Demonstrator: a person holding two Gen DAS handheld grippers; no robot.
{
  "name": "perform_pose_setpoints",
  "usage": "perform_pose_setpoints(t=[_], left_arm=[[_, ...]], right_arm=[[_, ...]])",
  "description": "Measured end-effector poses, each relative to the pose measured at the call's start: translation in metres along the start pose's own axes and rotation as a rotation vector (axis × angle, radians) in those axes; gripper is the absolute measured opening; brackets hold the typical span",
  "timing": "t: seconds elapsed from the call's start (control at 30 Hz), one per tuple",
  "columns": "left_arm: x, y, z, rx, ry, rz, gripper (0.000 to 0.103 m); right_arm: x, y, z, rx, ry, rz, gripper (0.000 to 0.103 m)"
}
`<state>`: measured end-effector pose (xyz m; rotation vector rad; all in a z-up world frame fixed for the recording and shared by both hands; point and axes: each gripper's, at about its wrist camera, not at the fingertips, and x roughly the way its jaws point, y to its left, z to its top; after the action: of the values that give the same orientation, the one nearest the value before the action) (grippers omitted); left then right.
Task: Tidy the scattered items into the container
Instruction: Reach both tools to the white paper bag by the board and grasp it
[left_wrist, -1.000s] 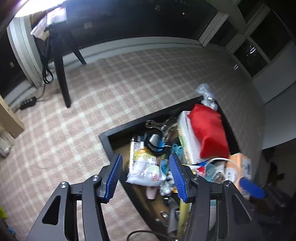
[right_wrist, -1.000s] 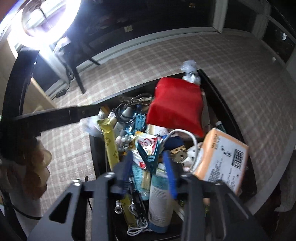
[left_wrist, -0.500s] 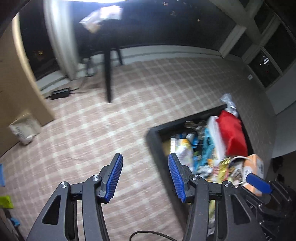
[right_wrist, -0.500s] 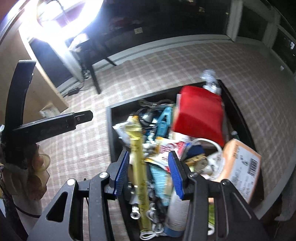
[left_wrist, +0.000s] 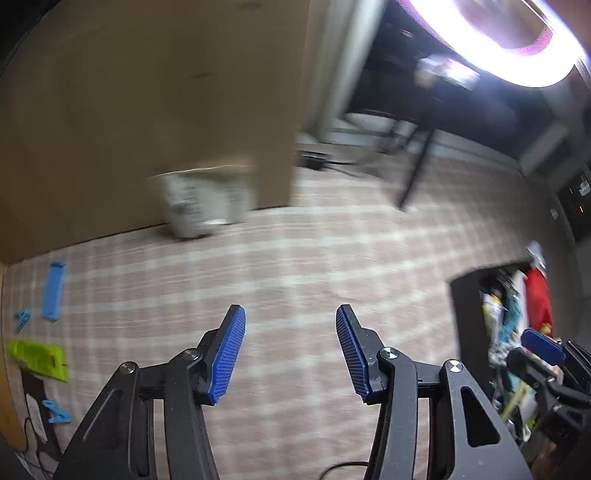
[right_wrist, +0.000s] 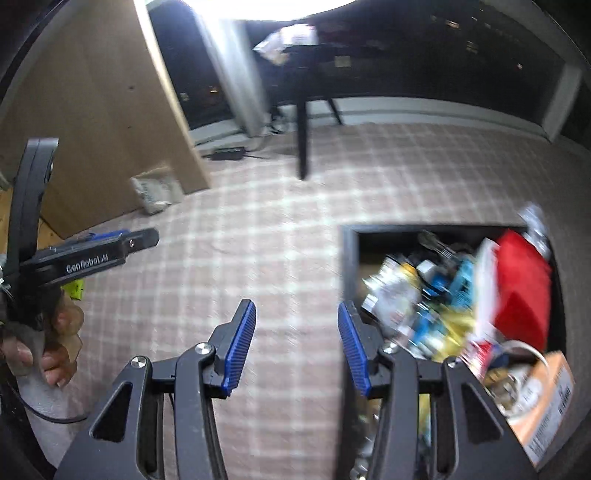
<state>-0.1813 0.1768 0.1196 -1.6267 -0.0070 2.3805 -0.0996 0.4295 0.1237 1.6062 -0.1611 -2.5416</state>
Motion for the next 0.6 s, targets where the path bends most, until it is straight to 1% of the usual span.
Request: perform_pose_setpoints(t=[0.17,0.3,0.37,0.4,0.47,0.5,0.53,0.6], left_arm=[[0.008,0.055,0.009,-0.083,-0.033,0.032,0.048],[0.022,0.09,0.016,-0.172,-0.041,0.055,0.048],[0.03,0.108,0.021,-0.223,-0.049,0.066,0.047],[0.034,0.115,0.023,-0.245,-0.053,0.065,0.043],[0.043,0.128,0.028,-0.285,-0.058,0.072,0.038],[0.047,0.134,0.03,-0.305,-0.059,0.076,0.032],[0.051,0.139,0.032,-0.327,-0.06,0.075,0.03],[0.061,0.151,0.035,-0.38,-0.065,0.064,0.022]], right_arm=[[0.033,0.033,0.024,0.007,0.009,0.094,0.046],[0.066,0.057,0.045,0.041,0.024,0.114,0.046],[0.08,0.066,0.053,0.053,0.02,0.093,0.045],[0.085,0.069,0.056,0.056,0.022,0.087,0.044],[0.097,0.073,0.059,0.066,0.047,0.099,0.038],[0.103,0.074,0.061,0.071,0.059,0.108,0.036],[0.107,0.075,0.062,0.072,0.066,0.107,0.033],[0.113,0.074,0.064,0.077,0.07,0.097,0.033]])
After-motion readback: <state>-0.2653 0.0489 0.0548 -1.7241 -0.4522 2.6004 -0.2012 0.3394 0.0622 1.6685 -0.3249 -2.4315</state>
